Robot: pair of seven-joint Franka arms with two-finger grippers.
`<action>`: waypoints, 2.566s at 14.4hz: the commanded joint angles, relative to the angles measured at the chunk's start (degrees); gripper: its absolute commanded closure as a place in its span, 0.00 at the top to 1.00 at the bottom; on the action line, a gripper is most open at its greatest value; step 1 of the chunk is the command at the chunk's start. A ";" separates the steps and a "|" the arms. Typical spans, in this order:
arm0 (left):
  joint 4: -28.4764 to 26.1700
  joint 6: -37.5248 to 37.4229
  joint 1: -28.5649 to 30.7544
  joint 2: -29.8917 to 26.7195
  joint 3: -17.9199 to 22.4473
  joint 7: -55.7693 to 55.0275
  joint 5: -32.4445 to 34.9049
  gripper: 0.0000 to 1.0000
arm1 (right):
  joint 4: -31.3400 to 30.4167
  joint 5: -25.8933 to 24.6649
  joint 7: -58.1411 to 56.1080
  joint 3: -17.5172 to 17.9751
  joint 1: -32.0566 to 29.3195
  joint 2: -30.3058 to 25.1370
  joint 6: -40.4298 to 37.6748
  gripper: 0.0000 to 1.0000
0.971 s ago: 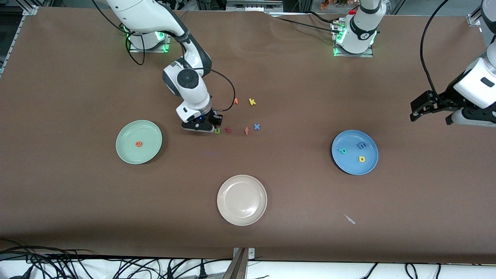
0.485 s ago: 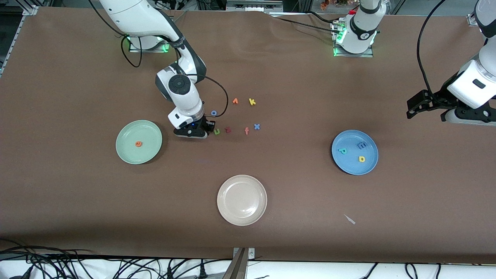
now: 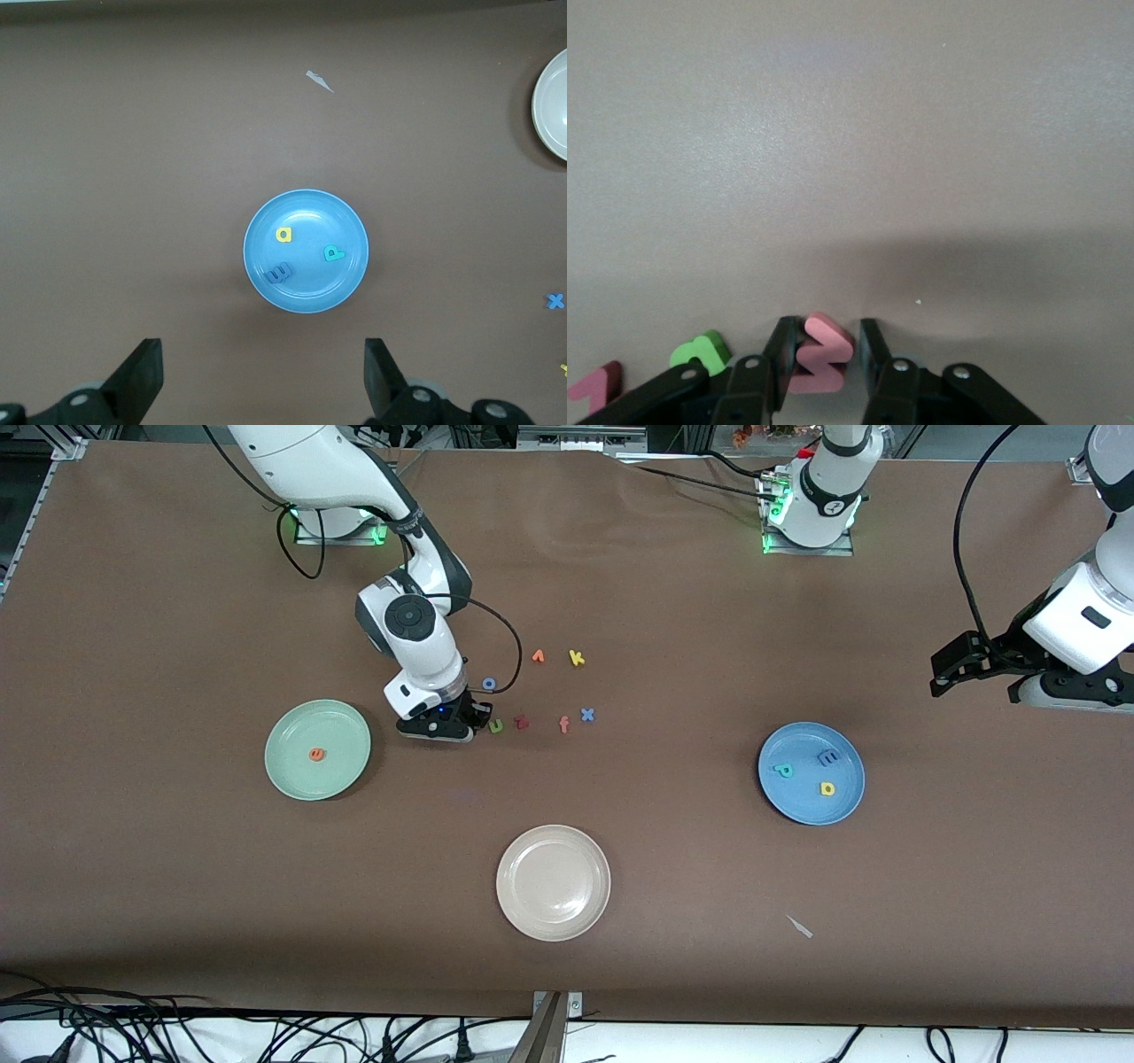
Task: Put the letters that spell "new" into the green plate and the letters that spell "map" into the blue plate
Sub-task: 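Carry the pink 'w' to the green plate and open the right gripper, then move the right gripper to the green 'n' and grasp it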
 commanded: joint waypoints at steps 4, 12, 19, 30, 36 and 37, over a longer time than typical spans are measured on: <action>0.05 0.49 -0.04 0.00 0.34 0.20 -1.30 1.00 | 0.39 0.71 0.64 0.24 0.62 1.94 1.91 0.08; -0.03 0.48 0.05 0.00 0.43 0.29 -1.30 1.00 | 0.21 0.80 -16.45 0.24 -5.69 -11.31 -17.13 0.00; -0.03 0.49 0.67 0.26 0.69 0.64 -1.21 1.00 | -3.22 0.80 -43.64 -5.55 -15.54 -14.85 -19.28 0.08; 1.11 0.57 0.67 0.97 0.69 0.55 -1.21 1.00 | 6.09 8.36 -0.45 4.28 -2.92 -0.89 -9.70 0.66; 1.20 0.57 0.41 1.06 0.61 0.55 -1.21 1.00 | 10.93 8.53 3.80 4.20 -0.17 3.34 -9.52 0.65; 1.20 0.57 0.40 1.06 0.61 0.55 -1.30 1.00 | 10.93 8.36 3.63 4.02 -0.17 3.69 -9.00 0.65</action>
